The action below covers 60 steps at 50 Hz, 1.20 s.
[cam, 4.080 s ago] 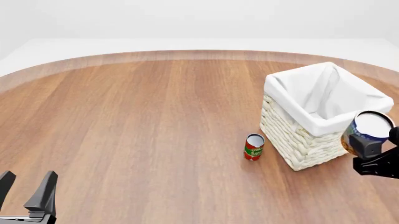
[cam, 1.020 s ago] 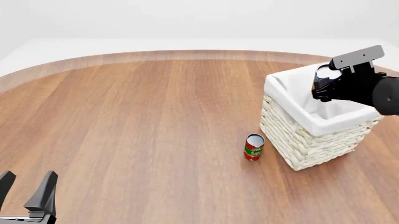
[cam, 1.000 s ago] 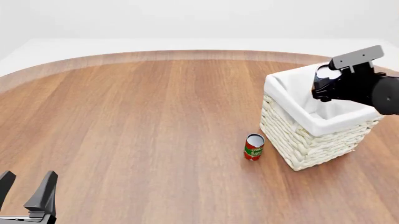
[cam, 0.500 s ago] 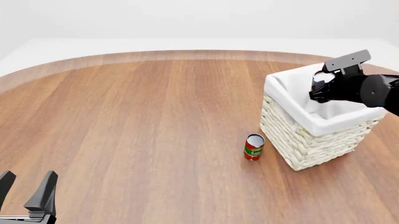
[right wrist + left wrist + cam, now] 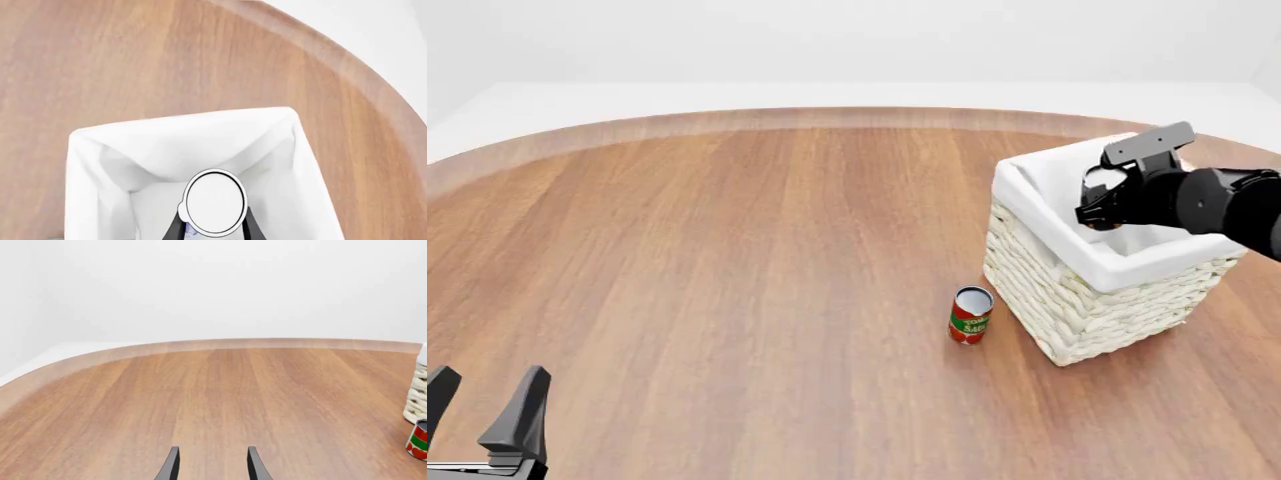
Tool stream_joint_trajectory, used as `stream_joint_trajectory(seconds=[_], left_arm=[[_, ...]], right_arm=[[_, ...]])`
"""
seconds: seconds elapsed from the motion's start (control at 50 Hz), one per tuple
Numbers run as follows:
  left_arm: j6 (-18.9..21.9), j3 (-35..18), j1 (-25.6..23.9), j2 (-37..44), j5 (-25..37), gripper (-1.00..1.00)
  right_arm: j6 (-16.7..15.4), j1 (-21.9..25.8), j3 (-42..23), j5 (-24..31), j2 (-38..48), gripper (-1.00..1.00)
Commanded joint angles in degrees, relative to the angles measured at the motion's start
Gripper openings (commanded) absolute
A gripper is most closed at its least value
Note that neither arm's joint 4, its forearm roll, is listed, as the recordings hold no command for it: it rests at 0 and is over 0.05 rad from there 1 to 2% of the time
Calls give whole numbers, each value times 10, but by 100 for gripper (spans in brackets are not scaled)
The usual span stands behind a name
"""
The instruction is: Pick up the alphabet soup and the cream cheese box, and put them in the basket.
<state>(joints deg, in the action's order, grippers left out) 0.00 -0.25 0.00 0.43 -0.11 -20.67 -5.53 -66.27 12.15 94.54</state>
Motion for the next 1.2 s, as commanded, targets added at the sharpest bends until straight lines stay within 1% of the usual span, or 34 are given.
stream_joint_trajectory(seconds=[0.02, 0.14, 0.2, 0.22, 0.24, 0.26, 0.36, 0.5, 0.52, 0.6, 0.62, 0.74, 0.8, 0.82, 0.88, 0.9, 1.08, 1.12, 1.2], left_arm=[[0, 0, 0, 0, 0, 100], [0, 0, 0, 0, 0, 100], [0, 0, 0, 0, 0, 100], [0, 0, 0, 0, 0, 100], [0, 0, 0, 0, 0, 100], [0, 0, 0, 0, 0, 100], [0, 0, 0, 0, 0, 100], [0, 0, 0, 0, 0, 100], [0, 0, 0, 0, 0, 100], [0, 0, 0, 0, 0, 100], [0, 0, 0, 0, 0, 100], [0, 0, 0, 0, 0, 100], [0, 0, 0, 0, 0, 100], [0, 0, 0, 0, 0, 100], [0, 0, 0, 0, 0, 100], [0, 0, 0, 0, 0, 100], [0, 0, 0, 0, 0, 100], [0, 0, 0, 0, 0, 100], [0, 0, 0, 0, 0, 100]], right_arm=[[14, 0, -1, -6, 7, -100], [13, 1, 5, -8, 6, -100], [14, -5, -3, -5, 14, -100], [14, -14, -13, -2, 22, 100], [21, -10, -15, 0, 22, 100], [23, -15, -19, 0, 23, 100], [18, -17, -19, -2, 21, 100], [21, -19, -25, -2, 18, 100], [25, -21, -29, -5, 15, 100], [24, -19, -48, 2, 4, 100], [18, -19, -53, 3, 4, 100], [5, -13, -72, 3, -1, 100], [6, -11, -87, 9, 3, 100], [4, -9, -100, 19, 0, 100], [3, -4, -101, 15, -2, 100], [4, -4, -109, 23, -4, 100], [11, 3, -112, 24, -19, 100], [14, 6, -119, 36, -26, 100], [20, 8, -119, 32, -33, 100]])
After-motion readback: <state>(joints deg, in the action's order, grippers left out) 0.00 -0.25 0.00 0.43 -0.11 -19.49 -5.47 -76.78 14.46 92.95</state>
